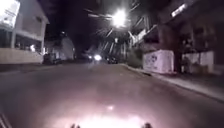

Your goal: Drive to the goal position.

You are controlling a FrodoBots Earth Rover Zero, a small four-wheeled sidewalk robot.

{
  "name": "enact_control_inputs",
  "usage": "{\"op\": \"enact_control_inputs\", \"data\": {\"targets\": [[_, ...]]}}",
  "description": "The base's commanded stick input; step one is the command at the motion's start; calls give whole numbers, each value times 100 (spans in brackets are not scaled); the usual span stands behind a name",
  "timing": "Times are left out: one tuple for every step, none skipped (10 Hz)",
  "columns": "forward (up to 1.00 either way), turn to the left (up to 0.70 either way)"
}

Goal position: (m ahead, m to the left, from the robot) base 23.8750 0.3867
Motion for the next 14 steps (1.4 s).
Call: {"op": "enact_control_inputs", "data": {"targets": [[70, 0], [70, 0], [70, 0], [70, 0], [70, 0], [70, 0], [70, 0], [70, 0], [70, 0], [70, 0], [70, 0], [70, 0], [70, 0], [70, 0]]}}
